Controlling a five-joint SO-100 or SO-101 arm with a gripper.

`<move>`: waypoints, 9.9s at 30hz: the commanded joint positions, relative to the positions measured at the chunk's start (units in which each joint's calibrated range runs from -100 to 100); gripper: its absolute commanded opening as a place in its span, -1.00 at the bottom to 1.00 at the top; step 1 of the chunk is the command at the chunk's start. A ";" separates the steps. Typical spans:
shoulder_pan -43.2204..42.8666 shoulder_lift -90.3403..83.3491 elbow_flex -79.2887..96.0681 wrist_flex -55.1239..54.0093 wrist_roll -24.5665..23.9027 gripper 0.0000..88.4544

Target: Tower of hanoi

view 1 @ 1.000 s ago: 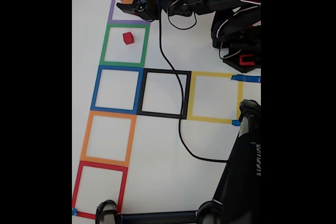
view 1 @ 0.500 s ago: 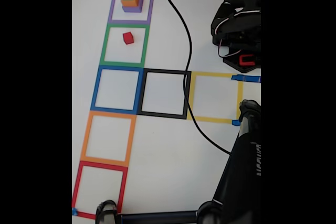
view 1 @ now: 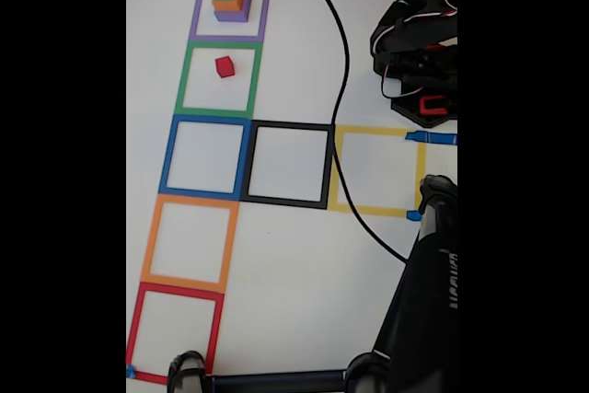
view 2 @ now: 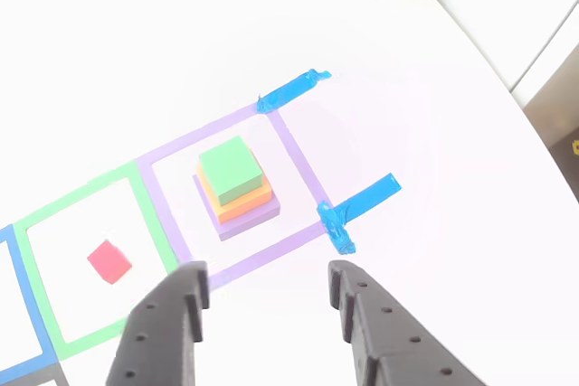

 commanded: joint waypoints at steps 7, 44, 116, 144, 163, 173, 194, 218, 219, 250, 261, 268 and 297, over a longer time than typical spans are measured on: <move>4.56 -3.76 24.06 -22.81 0.00 -0.35; -2.25 32.81 72.06 -125.40 0.00 -0.19; -8.20 53.08 65.42 -139.90 0.00 -0.74; -12.13 33.30 64.42 -118.20 0.00 -0.88; -17.50 -4.57 33.88 -35.20 0.00 -0.89; -27.75 -4.81 3.97 -5.16 0.00 -0.90; -46.26 -8.36 0.88 1.40 0.00 -0.90; -60.16 0.68 72.15 -82.81 0.00 -0.89; -60.74 3.02 73.51 -87.19 0.00 -0.89; -67.26 55.83 71.33 -140.22 0.00 -0.89; -67.16 62.85 64.24 -140.38 0.00 -0.89; -67.45 63.25 65.33 -140.87 0.00 -0.75; -63.23 24.01 81.51 -123.54 0.00 -0.93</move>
